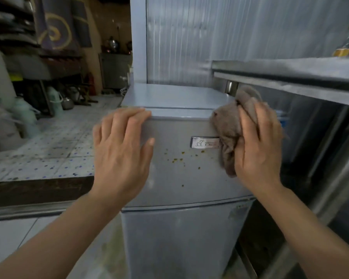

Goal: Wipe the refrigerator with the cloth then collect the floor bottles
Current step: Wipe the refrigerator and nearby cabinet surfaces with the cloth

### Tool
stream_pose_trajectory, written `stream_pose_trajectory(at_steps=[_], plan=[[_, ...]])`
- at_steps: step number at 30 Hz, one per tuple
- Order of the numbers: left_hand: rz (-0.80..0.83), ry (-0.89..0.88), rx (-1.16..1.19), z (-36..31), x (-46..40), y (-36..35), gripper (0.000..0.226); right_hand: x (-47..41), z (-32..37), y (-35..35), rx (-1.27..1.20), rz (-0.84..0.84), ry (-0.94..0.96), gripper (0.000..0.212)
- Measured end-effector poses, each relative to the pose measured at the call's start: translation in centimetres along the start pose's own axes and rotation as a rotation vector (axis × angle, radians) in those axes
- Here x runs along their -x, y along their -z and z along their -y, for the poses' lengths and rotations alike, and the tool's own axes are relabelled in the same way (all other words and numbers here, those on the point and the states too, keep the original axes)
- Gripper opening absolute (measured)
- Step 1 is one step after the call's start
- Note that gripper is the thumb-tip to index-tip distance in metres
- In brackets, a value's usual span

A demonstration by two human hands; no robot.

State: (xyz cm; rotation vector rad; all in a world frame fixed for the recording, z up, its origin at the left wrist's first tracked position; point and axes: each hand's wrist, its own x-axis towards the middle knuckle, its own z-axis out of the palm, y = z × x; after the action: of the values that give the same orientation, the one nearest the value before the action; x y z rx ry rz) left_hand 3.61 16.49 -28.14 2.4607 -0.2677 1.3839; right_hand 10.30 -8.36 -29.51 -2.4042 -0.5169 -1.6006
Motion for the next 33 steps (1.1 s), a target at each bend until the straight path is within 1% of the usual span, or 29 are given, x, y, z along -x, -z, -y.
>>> stream_pose_trajectory(at_steps=[3, 5, 7, 9, 11, 13, 16, 19, 21, 23, 25, 28, 30, 31, 33], plan=[[-0.033, -0.043, -0.014, 0.4, 0.3, -0.4, 0.046, 3.0, -1.6, -0.3, 0.025, 0.040, -0.153, 0.055], [-0.043, -0.071, -0.011, 0.7, 0.6, -0.4, 0.050, 3.9, -2.2, -0.4, 0.003, 0.058, -0.208, 0.059], [-0.051, -0.094, -0.031, 1.0, 1.2, -0.4, 0.054, 3.2, -2.5, -0.3, -0.044, 0.010, -0.208, 0.060], [-0.056, -0.071, -0.066, 1.5, 1.8, -0.3, 0.058, 1.3, -2.5, -0.5, -0.083, -0.032, -0.244, 0.061], [-0.054, -0.054, -0.107, 1.7, 2.3, -0.3, 0.061, -0.2, -2.7, -0.7, -0.104, -0.079, -0.269, 0.057], [-0.032, -0.071, -0.149, 1.9, 2.6, -0.4, 0.063, 0.2, -2.9, -1.4, -0.118, -0.113, -0.272, 0.055], [-0.012, -0.092, -0.183, 2.0, 2.6, -0.7, 0.063, 4.6, -2.7, -2.8, -0.094, -0.069, -0.232, 0.058], [-0.002, -0.083, -0.189, 1.8, 2.9, -1.0, 0.063, 10.5, -2.0, -4.0, -0.043, 0.092, -0.157, 0.064], [0.017, -0.075, -0.199, 1.9, 3.4, -1.0, 0.065, 11.5, -2.1, -4.0, 0.014, 0.127, -0.108, 0.062], [0.047, -0.069, -0.219, 2.1, 3.9, -0.8, 0.068, 9.3, -2.0, -3.3, 0.035, 0.092, -0.077, 0.060], [0.077, -0.081, -0.236, 2.4, 4.1, -0.5, 0.068, 5.4, -1.1, -2.5, 0.016, 0.002, -0.097, 0.060], [0.082, -0.114, -0.228, 2.8, 4.2, -0.5, 0.067, 1.2, 2.4, -2.6, -0.078, -0.112, -0.150, 0.062], [0.075, -0.116, -0.208, 2.9, 4.2, -0.6, 0.073, 0.8, 5.5, -3.5, -0.122, -0.146, -0.149, 0.062], [0.068, -0.120, -0.198, 2.9, 4.3, -0.7, 0.073, 1.0, 7.0, -4.2, -0.111, -0.144, -0.114, 0.062], [0.052, -0.133, -0.184, 3.0, 4.3, -0.8, 0.069, 1.9, 9.5, -5.4, -0.065, -0.119, 0.037, 0.064]])
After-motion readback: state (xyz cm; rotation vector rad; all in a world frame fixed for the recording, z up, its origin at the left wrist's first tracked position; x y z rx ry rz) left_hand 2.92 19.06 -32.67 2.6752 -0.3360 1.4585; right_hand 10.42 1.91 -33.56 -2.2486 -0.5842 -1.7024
